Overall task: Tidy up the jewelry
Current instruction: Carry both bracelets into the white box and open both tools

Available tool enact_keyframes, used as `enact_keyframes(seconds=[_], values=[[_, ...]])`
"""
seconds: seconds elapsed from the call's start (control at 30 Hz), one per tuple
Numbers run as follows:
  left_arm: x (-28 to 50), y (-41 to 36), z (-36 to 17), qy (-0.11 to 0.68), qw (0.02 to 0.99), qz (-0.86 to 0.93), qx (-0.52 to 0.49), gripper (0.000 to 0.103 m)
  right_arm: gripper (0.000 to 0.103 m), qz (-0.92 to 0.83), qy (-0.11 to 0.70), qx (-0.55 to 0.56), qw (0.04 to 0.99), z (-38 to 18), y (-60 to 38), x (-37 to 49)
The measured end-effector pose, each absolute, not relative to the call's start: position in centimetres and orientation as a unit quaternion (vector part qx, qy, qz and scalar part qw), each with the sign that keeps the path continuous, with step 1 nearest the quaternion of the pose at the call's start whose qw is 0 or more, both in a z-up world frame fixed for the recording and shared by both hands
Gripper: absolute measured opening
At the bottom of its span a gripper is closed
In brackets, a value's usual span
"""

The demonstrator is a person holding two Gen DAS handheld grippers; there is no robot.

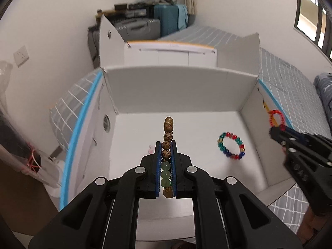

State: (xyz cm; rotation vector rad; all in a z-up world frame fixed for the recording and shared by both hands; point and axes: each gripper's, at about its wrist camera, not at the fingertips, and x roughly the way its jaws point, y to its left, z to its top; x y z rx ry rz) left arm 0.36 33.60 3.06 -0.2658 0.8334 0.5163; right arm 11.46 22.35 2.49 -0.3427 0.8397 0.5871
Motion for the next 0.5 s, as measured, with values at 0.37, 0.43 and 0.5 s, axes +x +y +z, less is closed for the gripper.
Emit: enact_keyframes(seconds=[0.37,0.43,0.5], values=[[0.8,34.3,1.8,0.417,0.864,0.250,-0.133,0.008,0.015,0.265,0.442,-0.148,0.844,-0.5,22.4,12.4],[1.0,34.5,1.5,0.419,0.862,0.253,-0.132,0.009,0.016,0.262,0.443,-0.144,0.845,-0.6,22.3,12.6],[1.0,34.5,1.5,0.416,0.862,0.255,-0.135,0.011,0.024,0.261,0.442,-0.141,0.847,-0.6,22.1,12.7]])
